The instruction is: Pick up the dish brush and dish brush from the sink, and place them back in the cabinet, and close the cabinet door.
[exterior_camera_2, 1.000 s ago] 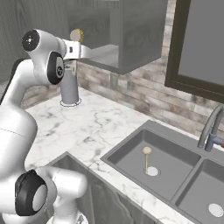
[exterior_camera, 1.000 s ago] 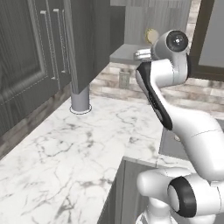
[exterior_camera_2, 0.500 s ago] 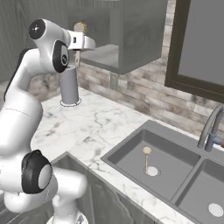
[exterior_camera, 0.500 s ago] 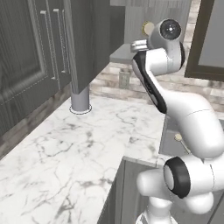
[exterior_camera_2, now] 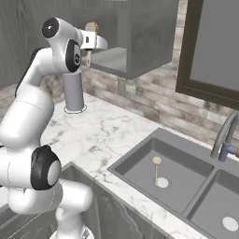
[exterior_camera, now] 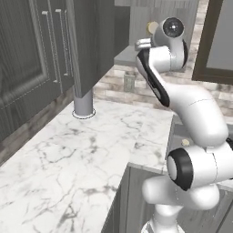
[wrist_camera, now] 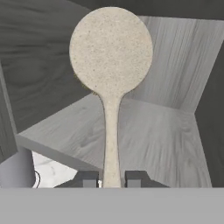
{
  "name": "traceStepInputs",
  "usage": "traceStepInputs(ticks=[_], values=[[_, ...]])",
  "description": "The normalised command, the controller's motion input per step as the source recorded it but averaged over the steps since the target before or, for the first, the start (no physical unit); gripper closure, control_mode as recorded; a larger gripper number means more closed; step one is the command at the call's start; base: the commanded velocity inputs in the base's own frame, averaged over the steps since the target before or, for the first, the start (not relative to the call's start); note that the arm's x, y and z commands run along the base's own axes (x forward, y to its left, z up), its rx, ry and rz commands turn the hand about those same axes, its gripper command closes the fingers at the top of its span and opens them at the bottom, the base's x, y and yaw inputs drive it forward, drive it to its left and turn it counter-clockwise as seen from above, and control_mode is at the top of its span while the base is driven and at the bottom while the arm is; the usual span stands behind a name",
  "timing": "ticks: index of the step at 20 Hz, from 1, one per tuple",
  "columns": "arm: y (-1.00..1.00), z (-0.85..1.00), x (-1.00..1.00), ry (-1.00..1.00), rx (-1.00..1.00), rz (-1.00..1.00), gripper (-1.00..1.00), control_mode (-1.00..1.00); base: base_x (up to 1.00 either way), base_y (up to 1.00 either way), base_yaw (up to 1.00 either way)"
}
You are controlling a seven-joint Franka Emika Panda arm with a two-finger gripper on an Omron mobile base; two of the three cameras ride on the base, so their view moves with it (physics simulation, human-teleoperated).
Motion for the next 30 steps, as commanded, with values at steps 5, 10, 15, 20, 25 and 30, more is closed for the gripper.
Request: traceStepInputs(ticks=[5, 10, 15, 20, 25, 30], values=[[-0.14, 0.0, 0.4, 0.0, 0.0, 0.0, 1.0, -1.0, 0.0, 0.0, 0.0], [-0.14, 0.0, 0.36, 0.0, 0.0, 0.0, 1.0, -1.0, 0.0, 0.0, 0.0], [-0.07, -0.05, 0.31, 0.0, 0.0, 0.0, 1.0, -1.0, 0.0, 0.0, 0.0], [-0.02, -0.09, 0.26, 0.0, 0.0, 0.0, 1.0, -1.0, 0.0, 0.0, 0.0], [-0.01, -0.14, 0.25, 0.0, 0.0, 0.0, 1.0, -1.0, 0.0, 0.0, 0.0], [-0.06, -0.02, 0.31, 0.0, 0.0, 0.0, 1.0, -1.0, 0.0, 0.0, 0.0]])
